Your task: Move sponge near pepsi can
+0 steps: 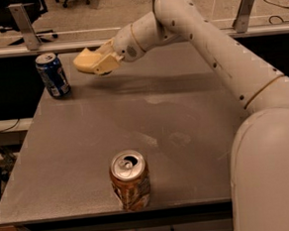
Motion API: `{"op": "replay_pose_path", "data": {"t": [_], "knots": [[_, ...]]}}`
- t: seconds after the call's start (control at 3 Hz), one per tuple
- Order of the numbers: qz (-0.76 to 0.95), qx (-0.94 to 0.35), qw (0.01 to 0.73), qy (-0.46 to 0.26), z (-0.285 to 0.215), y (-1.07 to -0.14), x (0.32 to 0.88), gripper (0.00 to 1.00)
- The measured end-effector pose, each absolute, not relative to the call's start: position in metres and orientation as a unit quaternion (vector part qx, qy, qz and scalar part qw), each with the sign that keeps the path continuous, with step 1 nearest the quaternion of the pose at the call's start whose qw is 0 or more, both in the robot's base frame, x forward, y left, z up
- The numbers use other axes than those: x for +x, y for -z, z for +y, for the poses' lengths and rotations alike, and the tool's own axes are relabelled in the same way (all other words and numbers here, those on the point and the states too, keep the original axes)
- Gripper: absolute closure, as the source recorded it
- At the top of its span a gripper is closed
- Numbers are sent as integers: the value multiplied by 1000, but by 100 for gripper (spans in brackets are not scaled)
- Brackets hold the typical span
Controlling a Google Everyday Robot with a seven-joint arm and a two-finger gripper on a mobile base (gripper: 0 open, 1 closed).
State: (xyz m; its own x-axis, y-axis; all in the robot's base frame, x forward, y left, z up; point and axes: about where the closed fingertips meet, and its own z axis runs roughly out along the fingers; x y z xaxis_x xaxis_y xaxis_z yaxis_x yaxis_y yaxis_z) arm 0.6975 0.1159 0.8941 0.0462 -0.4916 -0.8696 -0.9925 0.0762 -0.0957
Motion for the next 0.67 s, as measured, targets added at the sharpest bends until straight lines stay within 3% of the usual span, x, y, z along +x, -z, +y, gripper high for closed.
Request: {"op": "replay_pose_path", "data": {"t": [0.33,0.67], "knots": [[613,-623,363,-324,123,-873,683,100],[620,-630,337,-326,122,-858,678,82]]}}
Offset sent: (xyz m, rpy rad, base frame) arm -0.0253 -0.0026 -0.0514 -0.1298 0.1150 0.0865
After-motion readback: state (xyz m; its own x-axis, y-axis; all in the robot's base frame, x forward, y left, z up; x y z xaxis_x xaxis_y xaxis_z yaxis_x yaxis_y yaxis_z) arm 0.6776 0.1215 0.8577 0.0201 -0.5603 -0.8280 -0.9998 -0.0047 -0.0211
